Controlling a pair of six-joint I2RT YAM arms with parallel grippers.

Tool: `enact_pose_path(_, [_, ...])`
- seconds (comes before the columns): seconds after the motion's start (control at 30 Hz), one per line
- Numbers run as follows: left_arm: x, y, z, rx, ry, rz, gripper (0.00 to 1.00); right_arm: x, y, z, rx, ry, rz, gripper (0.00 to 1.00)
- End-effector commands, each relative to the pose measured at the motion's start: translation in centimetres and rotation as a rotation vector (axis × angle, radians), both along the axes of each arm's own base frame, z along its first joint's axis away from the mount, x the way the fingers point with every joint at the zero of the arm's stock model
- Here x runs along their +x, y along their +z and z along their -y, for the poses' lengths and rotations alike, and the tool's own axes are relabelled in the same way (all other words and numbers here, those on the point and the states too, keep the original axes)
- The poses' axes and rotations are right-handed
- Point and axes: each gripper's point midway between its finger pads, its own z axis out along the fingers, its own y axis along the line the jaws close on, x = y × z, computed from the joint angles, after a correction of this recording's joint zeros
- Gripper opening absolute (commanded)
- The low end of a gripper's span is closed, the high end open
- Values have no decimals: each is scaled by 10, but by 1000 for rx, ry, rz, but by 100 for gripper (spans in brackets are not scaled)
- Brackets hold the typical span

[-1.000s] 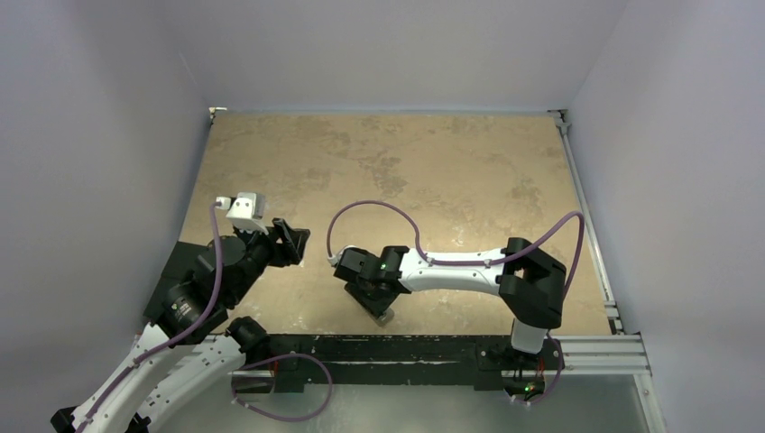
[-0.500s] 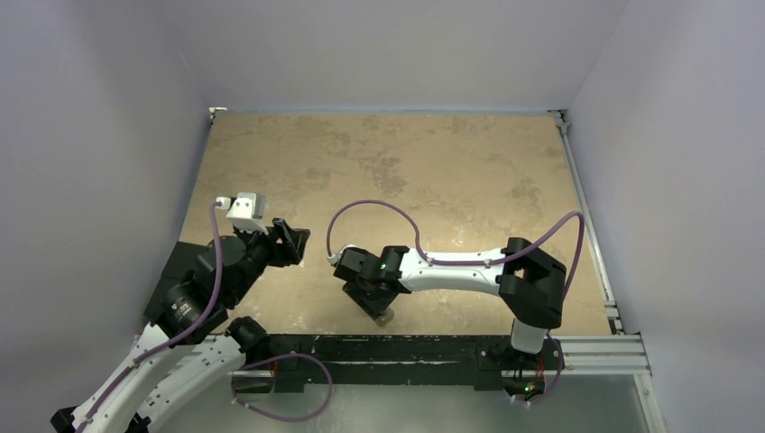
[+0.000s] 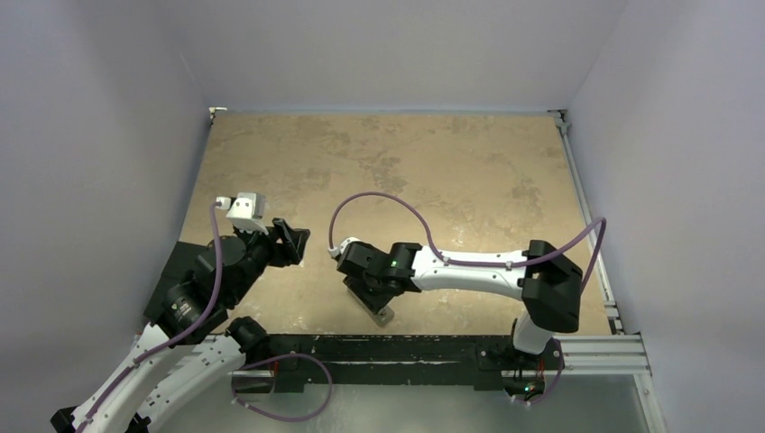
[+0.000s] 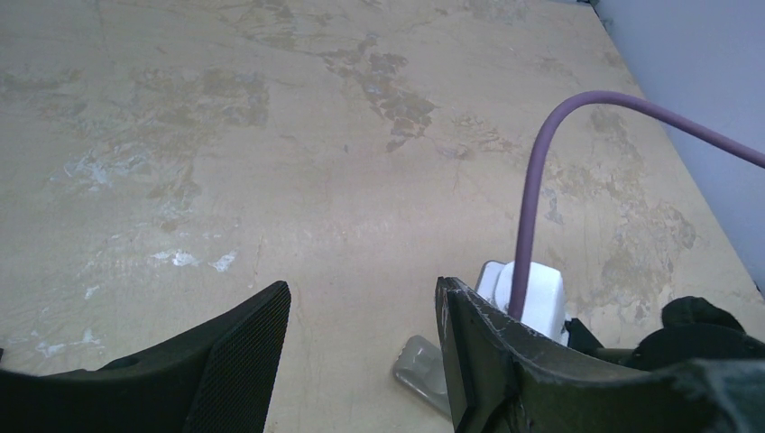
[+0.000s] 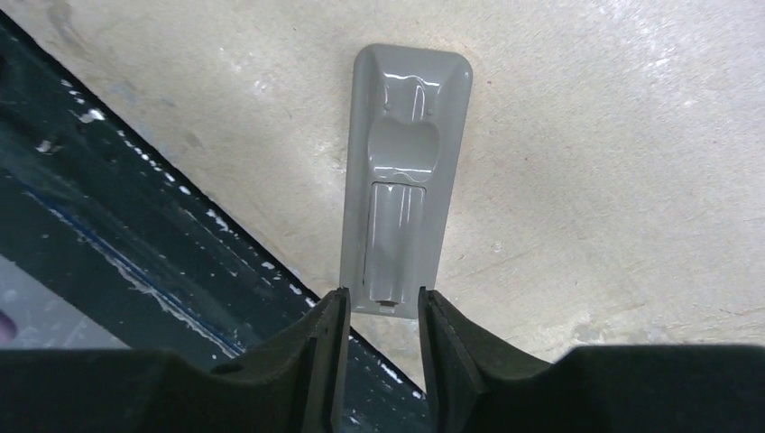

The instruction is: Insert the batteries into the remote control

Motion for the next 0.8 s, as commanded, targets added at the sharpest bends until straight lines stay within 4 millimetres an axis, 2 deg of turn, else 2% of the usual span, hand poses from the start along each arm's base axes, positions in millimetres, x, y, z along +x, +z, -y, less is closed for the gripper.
enact_pose_path(0.0, [4, 4, -1, -2, 11, 25, 60, 1, 19, 0, 71, -31, 11, 39])
enact_pose_path(0.2, [5, 3, -1, -1, 13, 24, 60, -5, 11, 14, 45, -37, -7, 27])
enact_pose_path(0.37, [5, 2, 0, 3, 11, 19, 60, -10, 5, 14, 45, -31, -29, 16])
enact_pose_path(0.77, [5, 2, 0, 3, 12, 18, 60, -11, -4, 12, 25, -24, -45, 5])
